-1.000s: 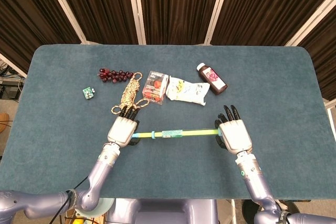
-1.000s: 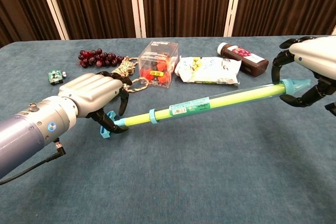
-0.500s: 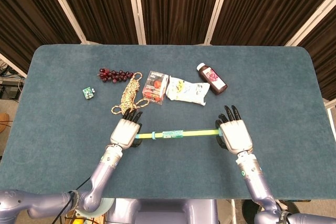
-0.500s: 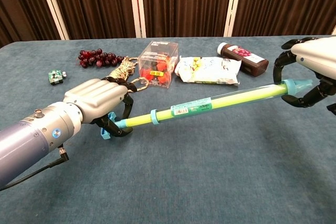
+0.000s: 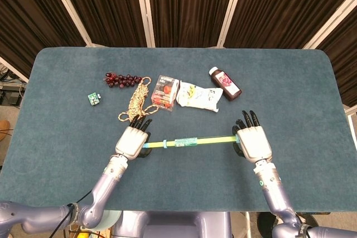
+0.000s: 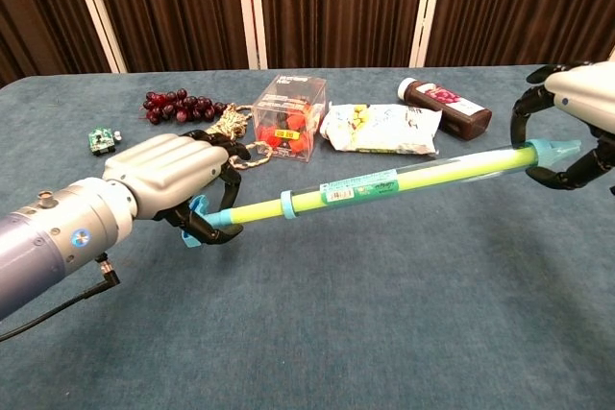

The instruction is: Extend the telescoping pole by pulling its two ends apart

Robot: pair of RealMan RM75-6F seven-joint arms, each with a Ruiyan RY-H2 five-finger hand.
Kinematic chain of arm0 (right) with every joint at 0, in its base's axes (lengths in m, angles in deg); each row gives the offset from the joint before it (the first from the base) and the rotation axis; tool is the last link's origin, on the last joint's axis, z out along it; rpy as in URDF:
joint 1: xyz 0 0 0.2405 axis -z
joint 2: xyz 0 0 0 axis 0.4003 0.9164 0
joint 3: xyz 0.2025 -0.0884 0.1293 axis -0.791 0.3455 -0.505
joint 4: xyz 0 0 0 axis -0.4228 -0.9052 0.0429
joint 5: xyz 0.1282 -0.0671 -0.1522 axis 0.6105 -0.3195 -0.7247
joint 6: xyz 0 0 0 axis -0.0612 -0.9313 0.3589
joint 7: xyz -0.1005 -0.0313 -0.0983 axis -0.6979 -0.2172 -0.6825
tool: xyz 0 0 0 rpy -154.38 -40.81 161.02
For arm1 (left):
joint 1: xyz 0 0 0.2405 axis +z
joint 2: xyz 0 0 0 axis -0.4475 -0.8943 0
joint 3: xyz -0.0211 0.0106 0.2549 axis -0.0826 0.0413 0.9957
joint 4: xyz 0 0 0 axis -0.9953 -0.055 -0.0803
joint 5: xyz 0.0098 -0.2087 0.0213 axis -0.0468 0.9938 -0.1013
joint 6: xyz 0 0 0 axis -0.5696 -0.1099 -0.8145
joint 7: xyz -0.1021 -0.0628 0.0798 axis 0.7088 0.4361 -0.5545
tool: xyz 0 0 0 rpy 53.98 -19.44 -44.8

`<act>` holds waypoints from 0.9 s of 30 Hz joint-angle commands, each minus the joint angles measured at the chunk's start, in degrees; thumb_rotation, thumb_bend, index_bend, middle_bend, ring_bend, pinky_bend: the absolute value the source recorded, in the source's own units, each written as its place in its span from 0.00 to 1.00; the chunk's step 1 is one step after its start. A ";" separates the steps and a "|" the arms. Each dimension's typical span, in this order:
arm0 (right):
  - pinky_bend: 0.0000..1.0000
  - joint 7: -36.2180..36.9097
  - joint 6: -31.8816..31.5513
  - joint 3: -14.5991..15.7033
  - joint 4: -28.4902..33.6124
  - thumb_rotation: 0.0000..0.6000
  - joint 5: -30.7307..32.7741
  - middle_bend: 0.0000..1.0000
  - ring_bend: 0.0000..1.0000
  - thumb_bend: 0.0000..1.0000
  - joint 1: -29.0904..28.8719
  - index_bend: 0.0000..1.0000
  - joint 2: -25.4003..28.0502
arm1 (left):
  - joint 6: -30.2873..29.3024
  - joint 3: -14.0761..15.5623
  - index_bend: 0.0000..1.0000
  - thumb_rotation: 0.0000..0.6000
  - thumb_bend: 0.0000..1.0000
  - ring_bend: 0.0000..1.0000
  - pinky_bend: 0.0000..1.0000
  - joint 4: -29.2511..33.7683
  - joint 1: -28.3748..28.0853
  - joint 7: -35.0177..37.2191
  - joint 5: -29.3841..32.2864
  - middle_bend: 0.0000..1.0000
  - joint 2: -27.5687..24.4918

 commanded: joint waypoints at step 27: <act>0.00 3.63 -1.34 -1.76 -3.94 1.00 3.70 0.29 0.04 0.56 1.96 0.92 5.38 | -3.10 5.34 0.60 1.00 0.42 0.00 0.00 12.52 4.18 2.83 -5.61 0.09 -14.93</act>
